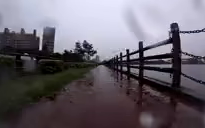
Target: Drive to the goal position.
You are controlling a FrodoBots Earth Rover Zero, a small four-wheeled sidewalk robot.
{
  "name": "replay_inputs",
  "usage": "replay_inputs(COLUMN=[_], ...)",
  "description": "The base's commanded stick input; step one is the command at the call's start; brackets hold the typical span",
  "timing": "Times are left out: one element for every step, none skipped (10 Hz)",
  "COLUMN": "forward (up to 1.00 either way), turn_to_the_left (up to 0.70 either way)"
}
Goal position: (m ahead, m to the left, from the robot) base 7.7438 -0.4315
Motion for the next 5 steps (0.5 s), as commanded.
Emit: replay_inputs(forward=[1.00,1.00,1.00,1.00,1.00], turn_to_the_left=[0.02,0.09,0.25,0.28,0.30])
